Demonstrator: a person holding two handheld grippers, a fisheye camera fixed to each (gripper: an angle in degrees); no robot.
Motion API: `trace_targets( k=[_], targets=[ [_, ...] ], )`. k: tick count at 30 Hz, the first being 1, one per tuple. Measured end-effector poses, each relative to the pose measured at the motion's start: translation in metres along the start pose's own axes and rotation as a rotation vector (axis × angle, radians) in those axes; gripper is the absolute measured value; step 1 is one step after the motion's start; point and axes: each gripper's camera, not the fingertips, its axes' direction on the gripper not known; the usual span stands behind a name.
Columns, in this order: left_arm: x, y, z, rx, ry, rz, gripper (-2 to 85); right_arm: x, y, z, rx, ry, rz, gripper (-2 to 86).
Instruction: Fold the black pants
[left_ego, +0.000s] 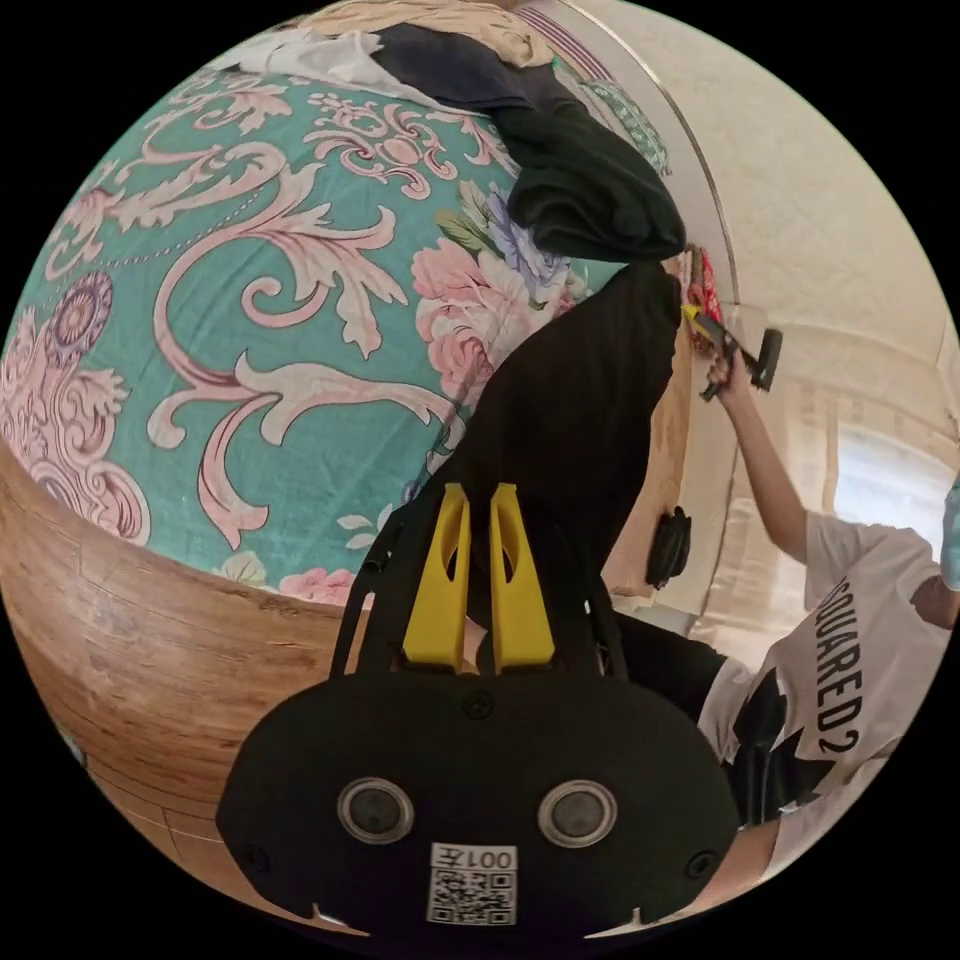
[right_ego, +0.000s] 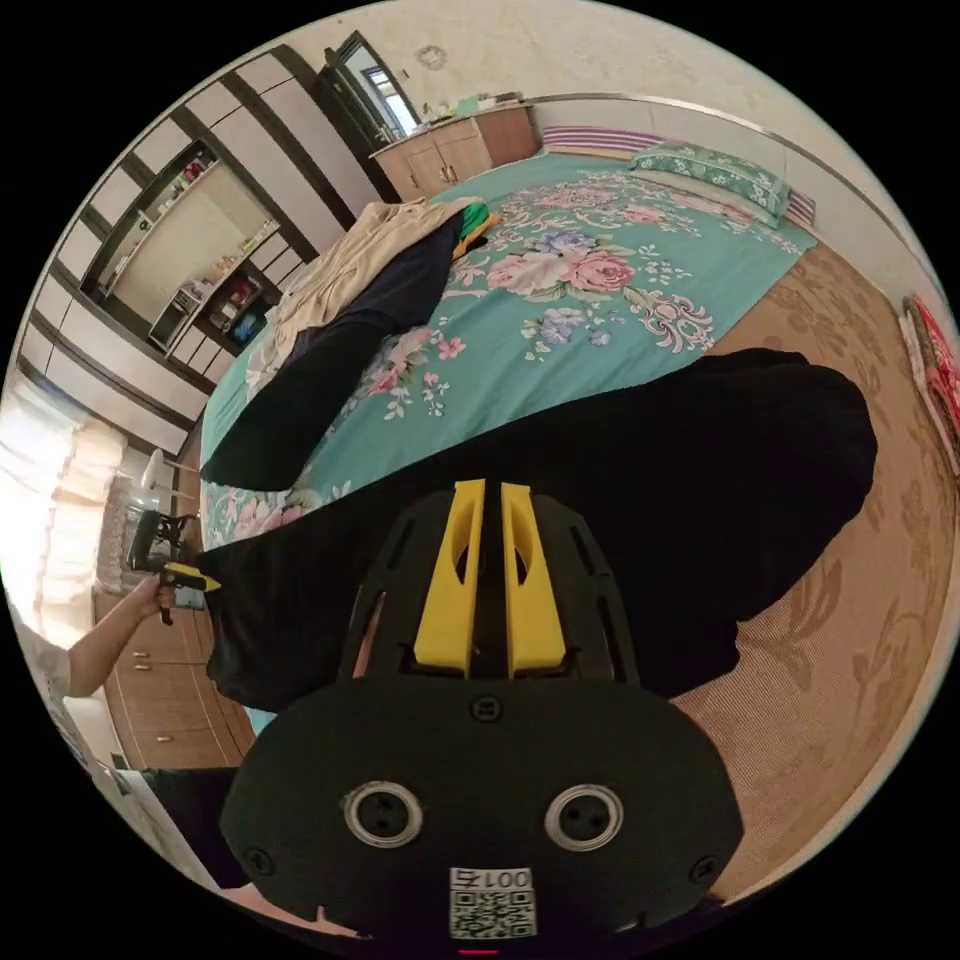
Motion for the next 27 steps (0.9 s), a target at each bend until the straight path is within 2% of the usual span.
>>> trace_targets(
  k=[1, 4, 6, 7, 9, 11, 13, 14, 17, 21, 24, 27],
  targets=[
    [0.005, 0.0, -0.004, 0.033, 0.027, -0.024, 0.9, -0.01, 0.009, -0.003, 0.003, 0.03, -0.027, 0.9],
    [0.022, -0.004, -0.01, 0.098, 0.071, -0.081, 1.2, -0.075, 0.052, -0.012, 0.039, 0.32, -0.214, 1.4],
    [0.041, -0.007, -0.009, 0.12, 0.055, -0.092, 0.9, -0.116, 0.082, 0.002, 0.082, 0.603, -0.322, 2.3],
    [0.058, -0.009, -0.009, 0.128, 0.016, -0.088, 0.5, -0.122, 0.087, 0.009, 0.085, 0.662, -0.333, 2.5],
    [0.091, -0.01, -0.01, 0.137, -0.097, -0.063, -0.1, -0.123, 0.099, 0.038, 0.021, 0.777, -0.337, 4.1],
    [0.146, -0.008, -0.01, 0.136, -0.478, -0.088, -0.6, -0.103, 0.096, 0.053, -0.033, 0.814, -0.24, 7.1],
    [0.196, -0.006, 0.0, 0.139, -0.756, -0.055, -0.8, -0.077, 0.087, 0.062, -0.113, 0.752, -0.144, 10.0],
    [0.231, -0.007, 0.012, 0.131, -0.818, 0.037, -0.8, -0.063, 0.081, 0.066, -0.166, 0.698, -0.125, 10.8],
    [0.31, -0.016, 0.058, 0.056, -0.778, 0.258, -0.3, -0.048, 0.072, 0.068, -0.182, 0.656, -0.205, 11.9],
    [0.375, -0.04, 0.119, -0.023, -0.777, 0.365, 1.2, -0.041, 0.05, 0.077, -0.202, 0.665, -0.365, 13.0],
    [0.405, -0.065, 0.168, -0.115, -0.873, 0.385, -0.3, -0.026, 0.024, 0.094, -0.275, 0.604, -0.445, 13.1],
    [0.419, -0.081, 0.215, -0.286, -1.129, 0.407, -0.8, -0.01, 0.002, 0.092, -0.332, 0.461, -0.473, 10.6]
  ],
)
